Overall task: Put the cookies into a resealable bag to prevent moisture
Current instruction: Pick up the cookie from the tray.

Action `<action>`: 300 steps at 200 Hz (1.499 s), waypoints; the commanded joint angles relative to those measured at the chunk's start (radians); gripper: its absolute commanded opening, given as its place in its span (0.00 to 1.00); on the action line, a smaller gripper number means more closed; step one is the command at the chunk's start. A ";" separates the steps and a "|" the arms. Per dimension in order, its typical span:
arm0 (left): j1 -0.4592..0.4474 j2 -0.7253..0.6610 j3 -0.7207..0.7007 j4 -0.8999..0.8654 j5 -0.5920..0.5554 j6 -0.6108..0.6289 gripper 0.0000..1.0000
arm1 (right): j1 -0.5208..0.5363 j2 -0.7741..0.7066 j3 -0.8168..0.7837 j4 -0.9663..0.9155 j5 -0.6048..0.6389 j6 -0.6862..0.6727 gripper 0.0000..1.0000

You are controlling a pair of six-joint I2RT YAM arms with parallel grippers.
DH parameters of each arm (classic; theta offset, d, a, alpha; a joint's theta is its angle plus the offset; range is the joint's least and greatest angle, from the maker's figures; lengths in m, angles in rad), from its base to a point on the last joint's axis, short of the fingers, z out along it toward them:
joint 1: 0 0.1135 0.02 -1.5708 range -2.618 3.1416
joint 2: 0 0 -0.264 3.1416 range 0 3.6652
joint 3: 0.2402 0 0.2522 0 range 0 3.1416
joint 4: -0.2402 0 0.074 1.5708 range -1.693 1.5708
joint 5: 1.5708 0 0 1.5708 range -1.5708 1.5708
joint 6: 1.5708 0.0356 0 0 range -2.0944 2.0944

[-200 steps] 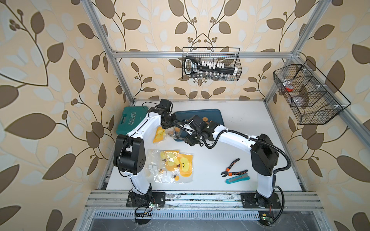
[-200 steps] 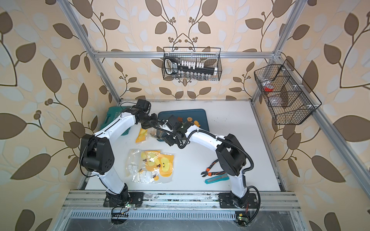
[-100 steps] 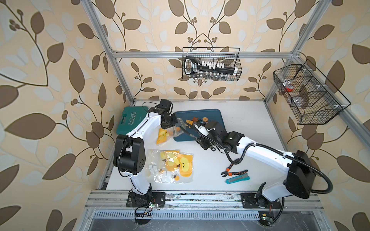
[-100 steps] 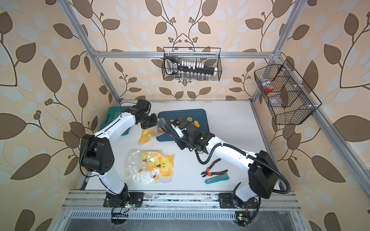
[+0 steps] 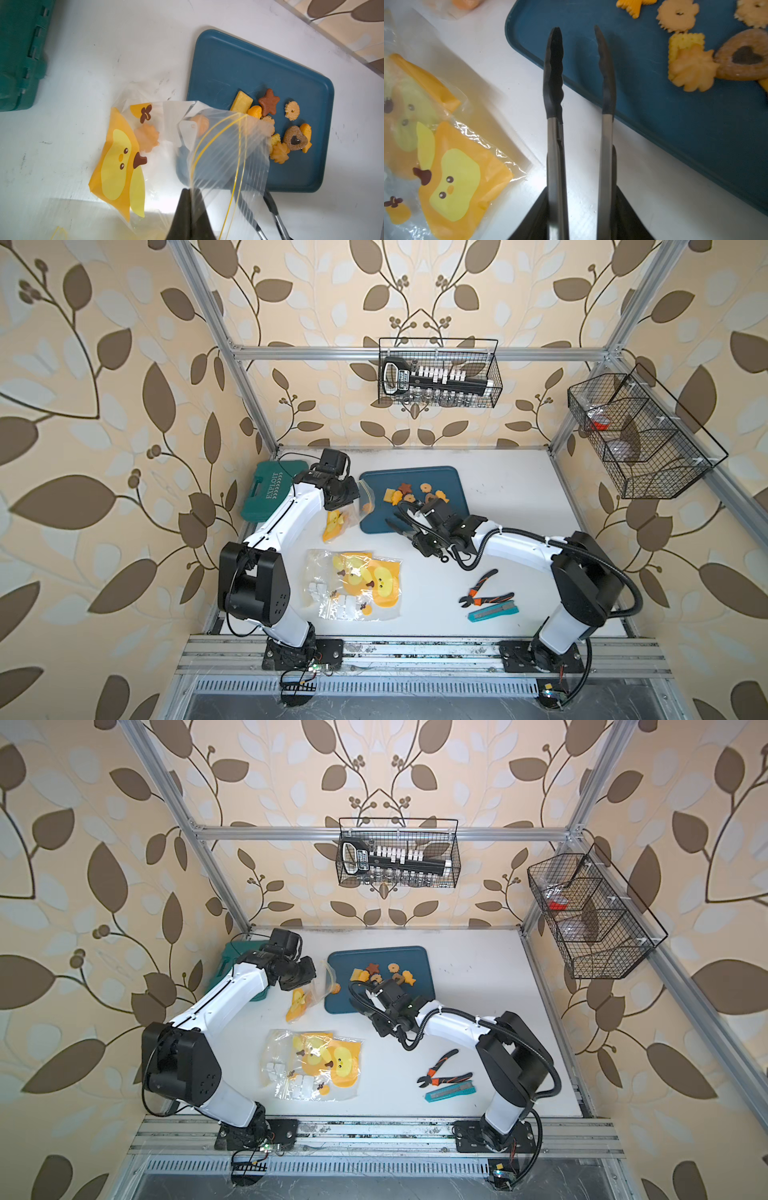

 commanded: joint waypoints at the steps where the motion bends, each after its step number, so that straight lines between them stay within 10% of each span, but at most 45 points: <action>1: 0.011 -0.048 -0.009 0.013 -0.047 -0.014 0.00 | 0.003 0.041 0.102 0.001 -0.070 -0.049 0.45; 123: 0.011 -0.056 -0.008 0.010 -0.005 -0.002 0.00 | -0.014 0.336 0.443 -0.170 -0.032 -0.156 0.56; 191: 0.011 -0.071 -0.016 0.010 0.001 0.003 0.00 | -0.031 0.429 0.564 -0.209 -0.048 -0.172 0.46; 300: 0.010 0.009 0.003 0.057 0.143 0.040 0.00 | -0.029 -0.041 0.136 0.005 0.116 -0.035 0.34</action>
